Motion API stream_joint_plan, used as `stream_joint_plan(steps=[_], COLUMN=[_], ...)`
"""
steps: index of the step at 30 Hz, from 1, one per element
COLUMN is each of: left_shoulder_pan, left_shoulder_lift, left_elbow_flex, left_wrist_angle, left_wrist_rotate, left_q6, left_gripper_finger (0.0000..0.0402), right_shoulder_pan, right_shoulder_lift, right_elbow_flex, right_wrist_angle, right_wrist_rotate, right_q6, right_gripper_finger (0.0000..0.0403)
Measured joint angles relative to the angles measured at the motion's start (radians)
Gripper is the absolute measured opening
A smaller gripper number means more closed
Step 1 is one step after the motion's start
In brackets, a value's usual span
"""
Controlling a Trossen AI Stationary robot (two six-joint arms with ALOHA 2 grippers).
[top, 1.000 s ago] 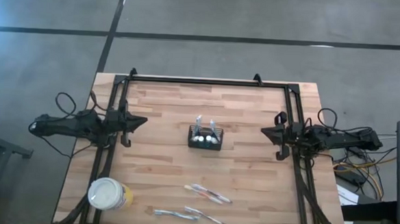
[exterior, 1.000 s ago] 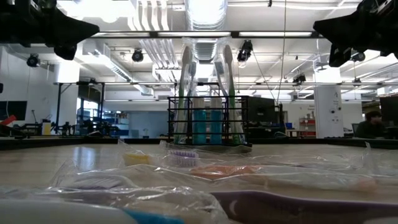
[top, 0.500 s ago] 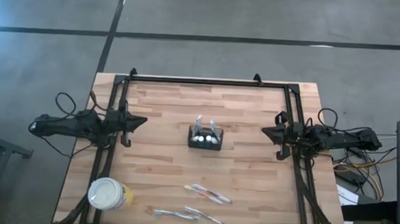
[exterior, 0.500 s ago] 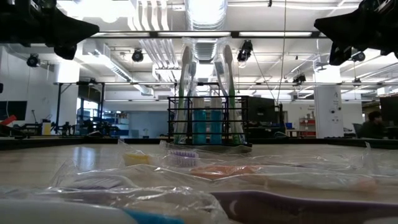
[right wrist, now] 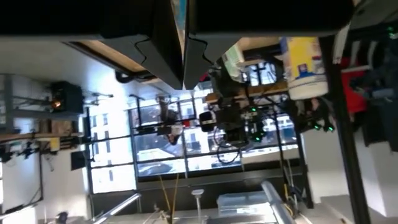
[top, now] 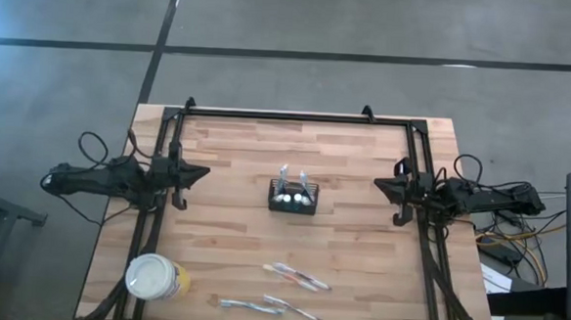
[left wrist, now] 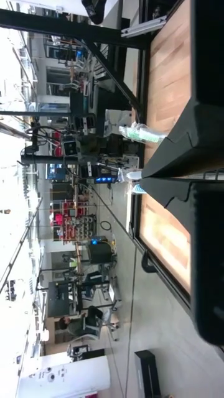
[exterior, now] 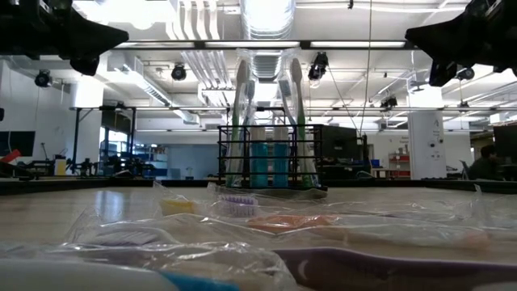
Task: Pick & Place toothbrushing station
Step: Put the top purple toothbrush into the wire organizer
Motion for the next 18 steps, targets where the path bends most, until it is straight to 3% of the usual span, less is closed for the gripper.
stream_joint_plan(steps=[8, 18], left_shoulder_pan=[0.000, 0.000], left_shoulder_lift=[0.000, 0.000], left_elbow_flex=[0.000, 0.000], left_wrist_angle=[0.000, -0.001], left_wrist_rotate=[0.000, 0.000], left_q6=[0.004, -0.027], left_gripper_finger=[0.0012, 0.0012], right_shoulder_pan=[-0.001, 0.000], right_shoulder_lift=[-0.001, -0.008], right_elbow_flex=[-0.002, -0.002], right_wrist_angle=[-0.080, -0.068], right_wrist_rotate=[0.075, 0.075], right_q6=[0.024, 0.007], right_gripper_finger=[0.0013, 0.0013])
